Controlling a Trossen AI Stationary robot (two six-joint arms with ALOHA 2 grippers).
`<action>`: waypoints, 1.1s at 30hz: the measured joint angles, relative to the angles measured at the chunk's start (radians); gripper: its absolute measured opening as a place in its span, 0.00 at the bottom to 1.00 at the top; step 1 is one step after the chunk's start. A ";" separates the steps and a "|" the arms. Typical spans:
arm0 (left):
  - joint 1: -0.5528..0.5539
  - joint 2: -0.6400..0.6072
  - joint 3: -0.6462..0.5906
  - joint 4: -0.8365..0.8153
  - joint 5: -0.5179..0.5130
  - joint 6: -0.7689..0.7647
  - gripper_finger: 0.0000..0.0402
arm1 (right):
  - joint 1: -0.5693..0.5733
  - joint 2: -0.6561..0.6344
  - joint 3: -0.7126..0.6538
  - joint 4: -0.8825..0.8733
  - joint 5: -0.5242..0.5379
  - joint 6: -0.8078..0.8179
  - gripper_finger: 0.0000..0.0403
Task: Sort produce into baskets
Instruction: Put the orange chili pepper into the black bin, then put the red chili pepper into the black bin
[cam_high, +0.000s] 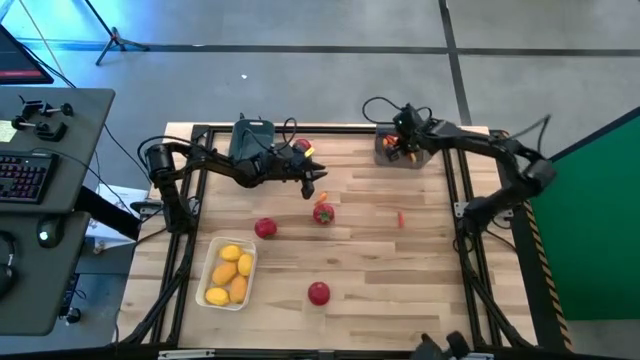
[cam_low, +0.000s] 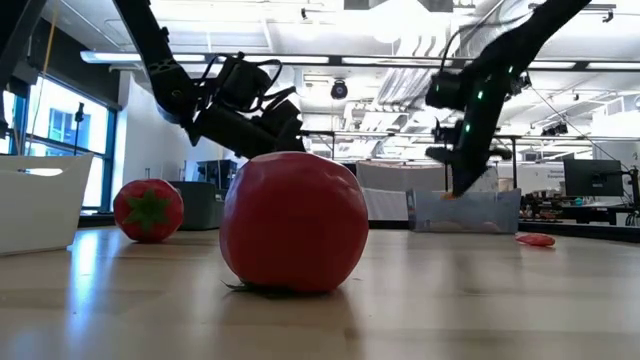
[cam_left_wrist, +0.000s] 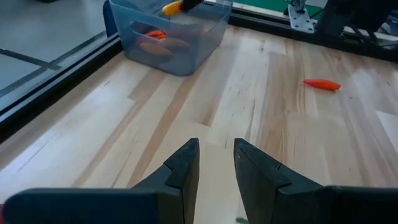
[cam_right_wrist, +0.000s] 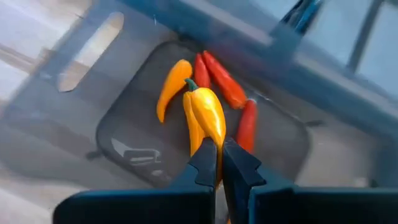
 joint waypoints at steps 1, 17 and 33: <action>0.000 0.000 0.000 -0.007 0.000 0.000 0.21 | -0.018 0.024 0.000 0.022 -0.022 -0.010 0.00; 0.003 0.000 0.000 -0.039 0.000 0.002 0.21 | -0.071 0.040 0.064 -0.008 -0.043 -0.027 0.39; 0.003 0.000 0.000 -0.030 0.000 0.045 0.21 | 0.278 -0.328 -0.158 0.051 0.202 0.205 0.03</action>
